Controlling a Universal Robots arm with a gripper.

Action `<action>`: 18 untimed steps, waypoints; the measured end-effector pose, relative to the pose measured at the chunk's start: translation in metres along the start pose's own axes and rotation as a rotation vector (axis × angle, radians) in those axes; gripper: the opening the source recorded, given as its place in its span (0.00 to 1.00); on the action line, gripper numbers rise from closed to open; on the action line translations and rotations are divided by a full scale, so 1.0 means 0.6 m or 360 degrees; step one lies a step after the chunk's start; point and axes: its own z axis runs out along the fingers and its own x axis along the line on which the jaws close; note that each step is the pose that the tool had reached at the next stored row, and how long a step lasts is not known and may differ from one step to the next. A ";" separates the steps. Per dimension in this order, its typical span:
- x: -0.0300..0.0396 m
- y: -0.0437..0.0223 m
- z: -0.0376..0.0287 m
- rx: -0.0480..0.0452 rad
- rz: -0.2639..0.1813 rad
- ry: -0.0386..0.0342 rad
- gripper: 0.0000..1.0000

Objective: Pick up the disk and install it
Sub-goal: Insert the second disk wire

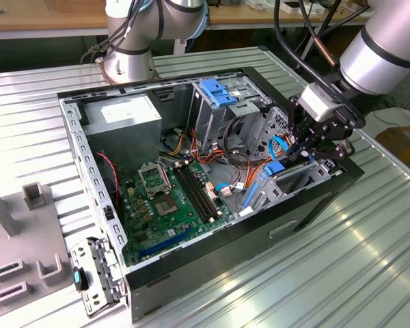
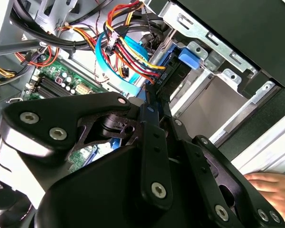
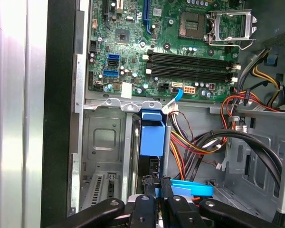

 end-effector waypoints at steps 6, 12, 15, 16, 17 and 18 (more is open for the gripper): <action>0.000 0.000 -0.003 0.0000 0.0000 -0.0001 0.16; -0.001 0.000 -0.003 0.0000 0.0002 0.0000 0.16; -0.001 0.000 -0.001 0.0000 0.0002 0.0000 0.16; -0.001 0.000 -0.001 0.0000 0.0002 0.0000 0.16; -0.001 0.000 0.000 0.0000 0.0002 0.0000 0.16; -0.001 0.000 0.001 0.0000 0.0002 0.0000 0.16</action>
